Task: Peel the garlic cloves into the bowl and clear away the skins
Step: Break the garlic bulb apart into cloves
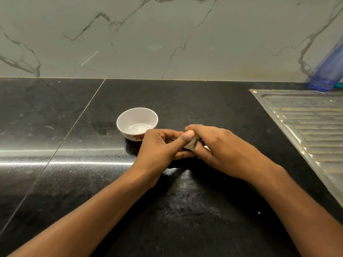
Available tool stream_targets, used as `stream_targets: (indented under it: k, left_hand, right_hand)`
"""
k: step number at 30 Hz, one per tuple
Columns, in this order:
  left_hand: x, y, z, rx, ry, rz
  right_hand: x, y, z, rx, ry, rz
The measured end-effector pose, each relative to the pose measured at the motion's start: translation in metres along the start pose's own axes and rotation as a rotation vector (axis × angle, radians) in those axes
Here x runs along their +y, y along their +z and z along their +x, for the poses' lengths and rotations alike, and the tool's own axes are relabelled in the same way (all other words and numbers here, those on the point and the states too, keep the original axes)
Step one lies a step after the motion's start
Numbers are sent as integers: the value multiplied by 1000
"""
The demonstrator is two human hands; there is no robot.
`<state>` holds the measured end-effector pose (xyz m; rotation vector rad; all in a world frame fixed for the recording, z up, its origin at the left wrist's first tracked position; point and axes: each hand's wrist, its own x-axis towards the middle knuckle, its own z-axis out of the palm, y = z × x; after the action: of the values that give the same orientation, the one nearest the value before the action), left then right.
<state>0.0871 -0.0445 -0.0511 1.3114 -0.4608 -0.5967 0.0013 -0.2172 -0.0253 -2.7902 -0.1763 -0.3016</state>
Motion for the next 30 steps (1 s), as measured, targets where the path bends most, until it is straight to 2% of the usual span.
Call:
stream_targets:
  k: [9,14,22,26,30]
  left_hand:
    - [2,-1,1,38,-8,53]
    - [2,0,0,28,-3,111]
    - [5,-4,-4,-85,-22,113]
    - [7,-4,-4,-102,-24,130]
    - [5,0,-6,-95,-6,133]
  right_hand:
    - [15,-9,-7,144,86,474]
    - [13,-6,-6,113,123,563]
    - [17,-10,-10,38,128,697]
    - [17,-11,-11,29,120,662]
    - [15,-3,-9,123,86,411]
